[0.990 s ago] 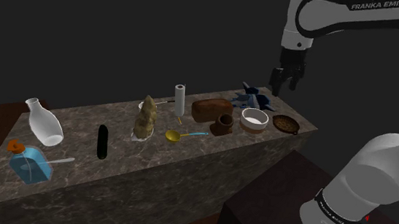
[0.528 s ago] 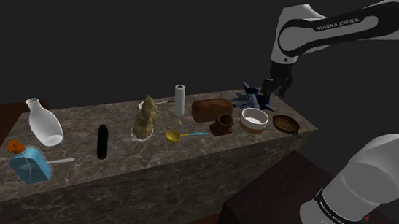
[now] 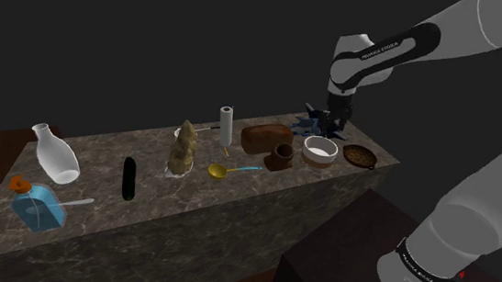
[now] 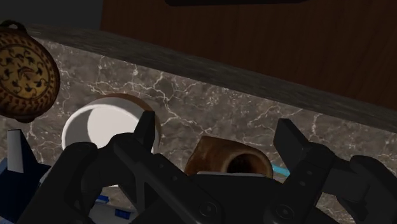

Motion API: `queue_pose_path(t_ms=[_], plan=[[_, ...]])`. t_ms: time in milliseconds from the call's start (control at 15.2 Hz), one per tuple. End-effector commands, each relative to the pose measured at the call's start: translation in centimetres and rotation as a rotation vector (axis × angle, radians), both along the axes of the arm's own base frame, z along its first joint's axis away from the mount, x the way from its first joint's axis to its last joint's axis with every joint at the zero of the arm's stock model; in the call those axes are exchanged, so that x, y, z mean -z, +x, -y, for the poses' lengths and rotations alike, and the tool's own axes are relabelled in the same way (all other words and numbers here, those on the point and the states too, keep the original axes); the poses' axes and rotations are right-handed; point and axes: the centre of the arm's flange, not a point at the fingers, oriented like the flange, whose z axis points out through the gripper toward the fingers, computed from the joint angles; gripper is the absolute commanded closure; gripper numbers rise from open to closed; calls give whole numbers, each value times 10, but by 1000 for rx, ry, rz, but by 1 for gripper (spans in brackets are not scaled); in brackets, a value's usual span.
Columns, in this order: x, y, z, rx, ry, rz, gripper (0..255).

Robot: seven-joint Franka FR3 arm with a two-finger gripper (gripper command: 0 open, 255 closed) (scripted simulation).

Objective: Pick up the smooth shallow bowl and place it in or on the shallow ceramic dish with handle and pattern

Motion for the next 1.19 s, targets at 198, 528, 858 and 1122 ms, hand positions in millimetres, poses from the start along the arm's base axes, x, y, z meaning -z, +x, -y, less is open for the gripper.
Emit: queue_pose_path(t_ms=[198, 528, 858, 1122], plan=[[53, 35, 33, -2, 7, 1, 0], [103, 69, 61, -4, 15, 2, 0], [154, 102, 89, -7, 24, 2, 0], [194, 129, 110, -8, 30, 2, 0]])
